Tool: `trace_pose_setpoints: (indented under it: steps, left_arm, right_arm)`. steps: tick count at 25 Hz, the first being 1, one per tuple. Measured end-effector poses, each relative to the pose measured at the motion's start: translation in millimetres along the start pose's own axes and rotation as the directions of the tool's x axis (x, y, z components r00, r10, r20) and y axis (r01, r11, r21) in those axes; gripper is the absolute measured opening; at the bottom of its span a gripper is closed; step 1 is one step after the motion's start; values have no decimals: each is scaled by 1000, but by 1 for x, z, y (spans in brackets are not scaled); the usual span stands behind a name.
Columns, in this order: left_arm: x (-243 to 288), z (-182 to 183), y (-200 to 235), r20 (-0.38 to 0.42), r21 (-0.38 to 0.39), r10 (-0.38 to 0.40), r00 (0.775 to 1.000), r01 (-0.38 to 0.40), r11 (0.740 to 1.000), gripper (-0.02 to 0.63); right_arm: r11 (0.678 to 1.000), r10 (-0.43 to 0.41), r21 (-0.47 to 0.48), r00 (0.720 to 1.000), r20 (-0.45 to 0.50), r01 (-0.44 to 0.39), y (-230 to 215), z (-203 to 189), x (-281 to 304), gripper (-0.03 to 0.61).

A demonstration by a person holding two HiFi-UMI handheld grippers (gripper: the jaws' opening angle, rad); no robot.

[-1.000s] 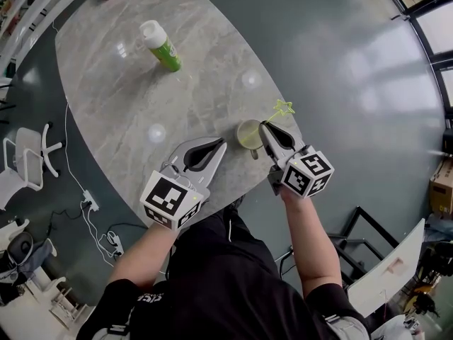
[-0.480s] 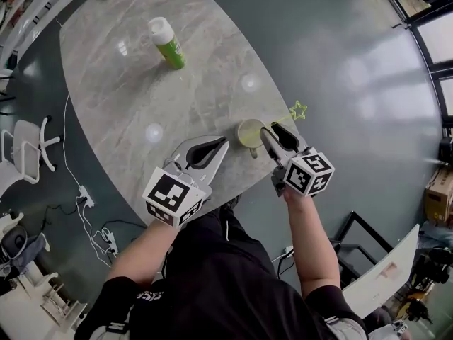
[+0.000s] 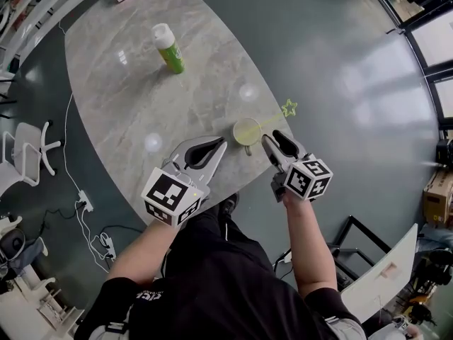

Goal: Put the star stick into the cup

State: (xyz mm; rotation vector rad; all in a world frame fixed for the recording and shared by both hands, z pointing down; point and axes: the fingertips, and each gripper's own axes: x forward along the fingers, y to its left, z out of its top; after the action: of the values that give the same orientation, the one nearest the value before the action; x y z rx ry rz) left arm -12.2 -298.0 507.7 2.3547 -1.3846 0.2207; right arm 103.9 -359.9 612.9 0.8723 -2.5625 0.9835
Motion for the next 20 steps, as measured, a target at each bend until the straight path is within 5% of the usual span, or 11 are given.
trace_pose_setpoints:
  steps: [20]
  left_arm:
    - [-105, 42, -71, 77, 38, 76, 994, -79, 996, 3]
  right_arm:
    - [989, 133, -91, 974, 186, -118, 100, 27, -126, 124]
